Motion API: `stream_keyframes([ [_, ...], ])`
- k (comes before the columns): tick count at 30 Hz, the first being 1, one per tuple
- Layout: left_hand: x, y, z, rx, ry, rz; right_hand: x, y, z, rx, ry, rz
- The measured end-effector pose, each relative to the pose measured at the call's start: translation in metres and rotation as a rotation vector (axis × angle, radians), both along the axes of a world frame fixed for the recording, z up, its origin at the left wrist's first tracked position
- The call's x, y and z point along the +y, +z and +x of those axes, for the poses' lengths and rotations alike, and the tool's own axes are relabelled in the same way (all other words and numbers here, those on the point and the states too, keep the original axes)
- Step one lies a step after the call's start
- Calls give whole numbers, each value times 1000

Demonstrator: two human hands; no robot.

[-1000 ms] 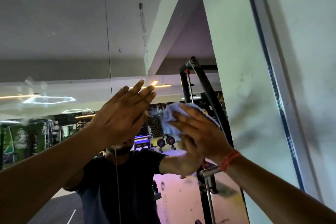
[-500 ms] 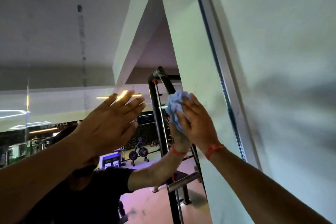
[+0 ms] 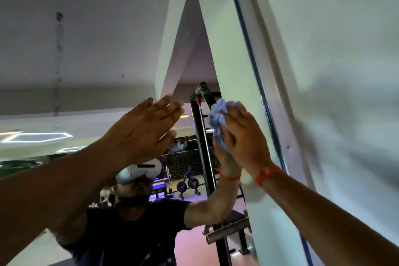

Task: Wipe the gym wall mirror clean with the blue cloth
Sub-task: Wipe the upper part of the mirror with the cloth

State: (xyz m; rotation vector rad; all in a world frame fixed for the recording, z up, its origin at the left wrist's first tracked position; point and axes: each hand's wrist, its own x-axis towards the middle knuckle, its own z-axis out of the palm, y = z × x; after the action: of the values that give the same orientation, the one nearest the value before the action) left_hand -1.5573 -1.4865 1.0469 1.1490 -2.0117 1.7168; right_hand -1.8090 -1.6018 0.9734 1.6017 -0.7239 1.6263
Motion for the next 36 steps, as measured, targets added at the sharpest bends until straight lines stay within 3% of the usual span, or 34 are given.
stream_keyframes([
  [3,4,8,-5,18,22,-7,-11,78,-16,-186,52,130],
  [6,9,18,-5,-29,63,-14,2,64,10,-279,169,36],
  [10,14,30,-5,-14,84,-23,24,-50,40,133,264,-72],
  [13,18,35,-7,-38,68,-5,6,-20,0,248,163,-150],
  [16,21,33,-4,-40,68,-8,-6,44,-16,10,143,-143],
  [18,22,32,-2,-21,53,-3,0,55,16,-232,265,-90],
  [19,23,31,-1,-5,44,2,8,48,39,-255,332,-44],
  [22,24,29,5,-11,18,-10,23,3,72,206,374,-125],
  [24,24,29,15,-10,24,1,15,10,41,444,284,-219],
  [25,24,29,20,-12,30,2,10,23,24,458,218,-252],
  [27,27,29,27,-18,49,-5,4,46,2,295,194,-241],
  [29,31,28,29,-6,58,7,7,45,19,10,330,-161],
  [31,33,25,31,4,58,10,15,26,57,-109,411,-76],
  [33,35,21,32,10,72,-1,18,8,65,74,370,-127],
  [36,36,16,25,36,102,-57,7,28,14,342,190,-208],
])
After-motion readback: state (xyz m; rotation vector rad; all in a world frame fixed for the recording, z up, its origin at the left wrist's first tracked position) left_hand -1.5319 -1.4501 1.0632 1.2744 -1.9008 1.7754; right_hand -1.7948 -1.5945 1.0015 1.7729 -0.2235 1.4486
